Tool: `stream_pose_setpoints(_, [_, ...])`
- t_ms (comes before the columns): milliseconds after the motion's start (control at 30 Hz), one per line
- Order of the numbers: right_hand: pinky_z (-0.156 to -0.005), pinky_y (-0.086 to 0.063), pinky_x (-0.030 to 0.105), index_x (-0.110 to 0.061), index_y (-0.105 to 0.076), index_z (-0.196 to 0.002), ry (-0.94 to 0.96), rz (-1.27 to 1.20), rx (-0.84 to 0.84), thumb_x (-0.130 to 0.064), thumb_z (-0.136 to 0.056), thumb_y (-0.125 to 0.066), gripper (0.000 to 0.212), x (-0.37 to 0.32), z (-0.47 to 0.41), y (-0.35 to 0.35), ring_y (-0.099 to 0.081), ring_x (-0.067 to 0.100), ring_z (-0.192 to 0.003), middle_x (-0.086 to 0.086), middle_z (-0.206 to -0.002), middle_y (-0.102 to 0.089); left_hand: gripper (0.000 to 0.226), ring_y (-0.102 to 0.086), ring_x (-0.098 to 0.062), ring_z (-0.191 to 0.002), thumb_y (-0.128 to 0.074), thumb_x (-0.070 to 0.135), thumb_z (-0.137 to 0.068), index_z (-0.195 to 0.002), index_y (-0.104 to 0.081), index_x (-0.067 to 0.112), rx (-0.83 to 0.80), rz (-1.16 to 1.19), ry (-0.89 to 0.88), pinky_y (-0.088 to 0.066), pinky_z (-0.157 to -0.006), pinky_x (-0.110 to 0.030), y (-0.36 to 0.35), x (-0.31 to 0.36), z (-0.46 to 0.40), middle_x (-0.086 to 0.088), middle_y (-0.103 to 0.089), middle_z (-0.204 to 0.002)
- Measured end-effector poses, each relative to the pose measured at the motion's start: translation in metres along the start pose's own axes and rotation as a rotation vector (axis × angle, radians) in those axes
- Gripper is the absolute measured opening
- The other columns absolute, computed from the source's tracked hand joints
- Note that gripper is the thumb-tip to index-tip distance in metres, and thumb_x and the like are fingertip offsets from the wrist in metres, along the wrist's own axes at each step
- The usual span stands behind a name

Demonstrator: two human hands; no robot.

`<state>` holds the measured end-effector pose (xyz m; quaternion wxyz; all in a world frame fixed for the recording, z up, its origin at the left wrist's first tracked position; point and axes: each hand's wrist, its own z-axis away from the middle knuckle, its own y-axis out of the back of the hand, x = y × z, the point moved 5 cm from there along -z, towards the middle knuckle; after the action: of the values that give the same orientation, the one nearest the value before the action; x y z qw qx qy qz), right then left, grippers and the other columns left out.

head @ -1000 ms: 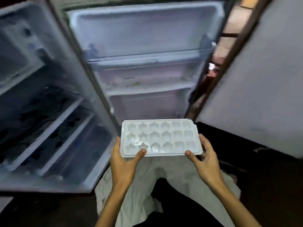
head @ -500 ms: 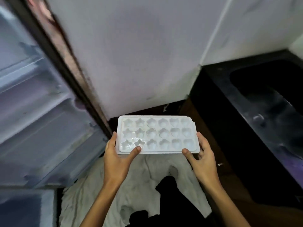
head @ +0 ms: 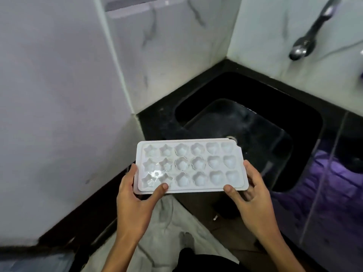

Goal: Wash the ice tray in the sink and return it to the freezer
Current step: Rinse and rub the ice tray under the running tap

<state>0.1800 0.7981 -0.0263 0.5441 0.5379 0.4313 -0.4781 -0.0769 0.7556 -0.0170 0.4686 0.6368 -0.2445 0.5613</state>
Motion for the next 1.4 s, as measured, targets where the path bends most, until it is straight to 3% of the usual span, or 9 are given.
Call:
stream_pose_setpoints(133, [-0.08, -0.048, 0.007, -0.022, -0.04, -0.139, -0.031, -0.026, 0.126, -0.005, -0.078, -0.07, 0.071, -0.002, -0.024, 0.033, -0.06, -0.005, -0.107, -0.022, -0.122, -0.057, 0.089, -0.047, -0.007, -0.122, -0.084, 0.027, -0.066, -0.143, -0.039, 0.021, -0.114, -0.013, -0.042, -0.039, -0.101, -0.027, -0.048, 0.025, -0.033, 0.012, -0.045, -0.138])
stream_pose_setpoints(333, [-0.073, -0.049, 0.005, -0.024, -0.038, -0.141, -0.112, -0.025, 0.317, -0.008, -0.081, -0.068, 0.068, -0.001, -0.045, 0.061, -0.061, -0.013, -0.095, -0.048, -0.1, -0.055, 0.094, -0.052, -0.011, -0.122, -0.086, 0.029, -0.063, -0.144, -0.038, 0.023, -0.292, -0.002, -0.041, -0.042, -0.103, -0.032, -0.105, 0.049, -0.078, 0.007, -0.05, -0.136])
stream_pose_setpoints(467, [-0.073, -0.049, 0.004, -0.025, -0.04, -0.14, -0.153, -0.063, 0.447, -0.009, -0.085, -0.065, 0.063, -0.002, -0.058, 0.067, -0.061, -0.012, -0.096, -0.027, -0.112, -0.06, 0.09, -0.058, -0.01, -0.113, -0.082, 0.025, -0.068, -0.145, -0.035, 0.019, -0.369, 0.046, -0.018, -0.048, -0.098, -0.032, -0.134, 0.064, -0.111, 0.006, -0.057, -0.127])
stream_pose_setpoints(567, [-0.074, -0.05, 0.006, -0.025, -0.042, -0.139, -0.174, -0.133, 0.532, -0.008, -0.085, -0.064, 0.06, -0.005, -0.072, 0.068, -0.062, -0.009, -0.098, -0.015, -0.121, -0.06, 0.077, -0.062, -0.005, -0.099, -0.075, 0.024, -0.078, -0.143, -0.037, 0.015, -0.433, 0.083, -0.001, -0.049, -0.078, -0.018, -0.155, 0.076, -0.142, 0.003, -0.061, -0.119])
stream_pose_setpoints(700, [-0.072, -0.05, 0.007, -0.026, -0.043, -0.137, -0.168, -0.192, 0.647, -0.009, -0.085, -0.065, 0.059, -0.016, -0.093, 0.07, -0.063, -0.008, -0.097, -0.014, -0.119, -0.061, 0.042, -0.066, -0.008, -0.092, -0.065, 0.022, -0.087, -0.127, -0.055, 0.014, -0.518, 0.112, -0.012, -0.05, -0.066, -0.016, -0.183, 0.094, -0.182, 0.004, -0.067, -0.105])
stream_pose_setpoints(867, [-0.085, -0.054, 0.02, -0.027, -0.047, -0.134, -0.163, -0.244, 0.74, -0.006, -0.084, -0.065, 0.057, -0.024, -0.111, 0.075, -0.065, 0.002, -0.101, -0.012, -0.117, -0.064, 0.023, -0.064, -0.015, -0.088, -0.062, 0.026, -0.09, -0.11, -0.054, 0.016, -0.555, 0.182, 0.066, -0.049, -0.066, -0.024, -0.218, 0.112, -0.215, -0.002, -0.065, -0.103])
stream_pose_setpoints(1000, [-0.091, -0.054, 0.033, -0.028, -0.05, -0.127, -0.172, -0.267, 0.774, -0.002, -0.084, -0.064, 0.052, -0.028, -0.127, 0.079, -0.066, 0.008, -0.101, -0.007, -0.116, -0.065, 0.017, -0.064, -0.016, -0.084, -0.053, 0.033, -0.095, -0.102, -0.049, 0.018, -0.638, 0.192, 0.167, -0.05, -0.065, -0.03, -0.243, 0.12, -0.229, 0.0, -0.064, -0.097])
stream_pose_setpoints(1200, [-0.07, -0.058, 0.023, -0.025, -0.054, -0.116, -0.177, -0.297, 0.75, 0.001, -0.086, -0.059, 0.041, -0.025, -0.156, 0.099, -0.066, 0.014, -0.099, -0.001, -0.112, -0.063, 0.021, -0.064, -0.017, -0.086, -0.048, 0.03, -0.098, -0.111, -0.047, 0.013, -0.654, 0.169, 0.136, -0.05, -0.064, -0.03, -0.265, 0.128, -0.244, -0.002, -0.063, -0.098])
stream_pose_setpoints(1400, [-0.072, -0.057, 0.026, -0.022, -0.054, -0.115, -0.221, -0.234, 0.685, -0.006, -0.09, -0.056, 0.029, -0.016, -0.185, 0.12, -0.065, 0.014, -0.097, 0.0, -0.105, -0.064, 0.02, -0.067, -0.018, -0.089, -0.045, 0.027, -0.099, -0.115, -0.054, 0.017, -0.664, 0.154, 0.073, -0.052, -0.067, -0.031, -0.293, 0.133, -0.262, -0.002, -0.067, -0.102])
